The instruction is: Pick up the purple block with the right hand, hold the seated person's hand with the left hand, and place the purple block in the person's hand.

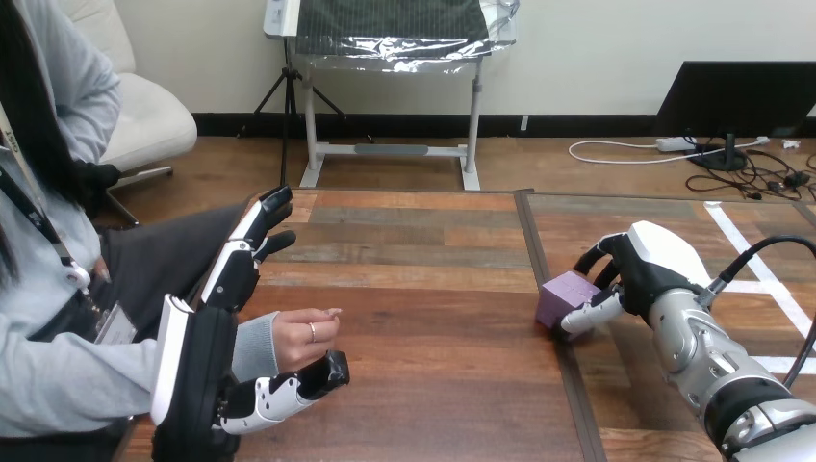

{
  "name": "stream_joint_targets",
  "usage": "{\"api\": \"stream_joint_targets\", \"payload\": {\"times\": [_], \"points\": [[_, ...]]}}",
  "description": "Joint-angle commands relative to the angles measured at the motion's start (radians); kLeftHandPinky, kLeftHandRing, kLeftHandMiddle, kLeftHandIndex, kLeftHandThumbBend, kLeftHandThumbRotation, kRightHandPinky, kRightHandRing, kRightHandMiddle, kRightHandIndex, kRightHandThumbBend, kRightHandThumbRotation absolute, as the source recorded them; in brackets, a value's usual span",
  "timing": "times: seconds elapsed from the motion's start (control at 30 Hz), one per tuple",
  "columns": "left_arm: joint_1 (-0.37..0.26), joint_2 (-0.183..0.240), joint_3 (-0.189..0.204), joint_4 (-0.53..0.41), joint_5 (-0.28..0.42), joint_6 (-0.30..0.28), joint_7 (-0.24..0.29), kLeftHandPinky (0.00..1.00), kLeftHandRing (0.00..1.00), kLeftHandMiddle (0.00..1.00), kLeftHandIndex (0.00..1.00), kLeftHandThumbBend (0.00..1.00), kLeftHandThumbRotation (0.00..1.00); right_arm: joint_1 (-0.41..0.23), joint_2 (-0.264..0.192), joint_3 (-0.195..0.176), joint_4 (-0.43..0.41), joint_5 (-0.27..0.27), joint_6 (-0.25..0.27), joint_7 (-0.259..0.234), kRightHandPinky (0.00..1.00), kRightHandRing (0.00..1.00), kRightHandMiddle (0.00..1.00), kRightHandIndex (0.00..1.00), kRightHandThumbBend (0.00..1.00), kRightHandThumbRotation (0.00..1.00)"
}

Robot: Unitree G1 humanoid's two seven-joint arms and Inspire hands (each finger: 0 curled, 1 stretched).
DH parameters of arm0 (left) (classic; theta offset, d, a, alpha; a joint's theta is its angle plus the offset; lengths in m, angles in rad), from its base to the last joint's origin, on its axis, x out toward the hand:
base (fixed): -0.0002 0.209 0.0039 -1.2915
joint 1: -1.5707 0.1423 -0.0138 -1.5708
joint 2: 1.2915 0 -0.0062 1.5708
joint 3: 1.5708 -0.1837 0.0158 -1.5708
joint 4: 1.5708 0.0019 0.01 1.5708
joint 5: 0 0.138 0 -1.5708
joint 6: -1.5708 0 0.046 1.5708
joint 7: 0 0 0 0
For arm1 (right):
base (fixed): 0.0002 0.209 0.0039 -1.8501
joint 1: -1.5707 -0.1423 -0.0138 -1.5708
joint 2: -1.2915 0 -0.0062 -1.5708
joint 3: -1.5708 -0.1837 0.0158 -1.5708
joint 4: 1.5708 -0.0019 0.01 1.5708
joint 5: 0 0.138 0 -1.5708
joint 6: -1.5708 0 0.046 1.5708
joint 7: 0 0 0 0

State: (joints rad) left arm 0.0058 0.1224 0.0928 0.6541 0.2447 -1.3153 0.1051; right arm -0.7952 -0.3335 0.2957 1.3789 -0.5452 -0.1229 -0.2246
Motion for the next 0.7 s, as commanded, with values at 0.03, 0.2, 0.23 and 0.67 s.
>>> {"api": "stream_joint_targets", "payload": {"times": [0.03, 0.2, 0.23, 0.67], "points": [[-0.017, -0.015, -0.015, -0.057, -0.016, -0.003, 0.0, 0.82, 0.9, 0.91, 0.89, 1.0, 0.69, -0.065, -0.032, -0.004, -0.012, -0.005, 0.0, -0.03, 0.37, 0.46, 0.53, 0.59, 0.97, 0.08], [-0.007, -0.02, -0.018, -0.073, -0.019, 0.006, -0.004, 0.82, 0.9, 0.91, 0.88, 1.0, 0.68, -0.061, -0.033, -0.014, -0.013, 0.003, 0.0, -0.033, 0.29, 0.37, 0.45, 0.55, 0.97, 0.02], [-0.005, -0.021, -0.019, -0.076, -0.021, 0.006, -0.004, 0.82, 0.9, 0.91, 0.88, 1.0, 0.68, -0.059, -0.034, -0.013, -0.013, 0.002, -0.003, -0.037, 0.28, 0.36, 0.45, 0.54, 0.97, 0.02], [0.01, -0.022, -0.037, -0.089, -0.052, 0.012, -0.018, 0.82, 0.9, 0.91, 0.88, 1.0, 0.66, -0.044, -0.034, -0.022, -0.014, 0.011, -0.006, -0.079, 0.35, 0.43, 0.49, 0.5, 0.95, 0.0]]}}
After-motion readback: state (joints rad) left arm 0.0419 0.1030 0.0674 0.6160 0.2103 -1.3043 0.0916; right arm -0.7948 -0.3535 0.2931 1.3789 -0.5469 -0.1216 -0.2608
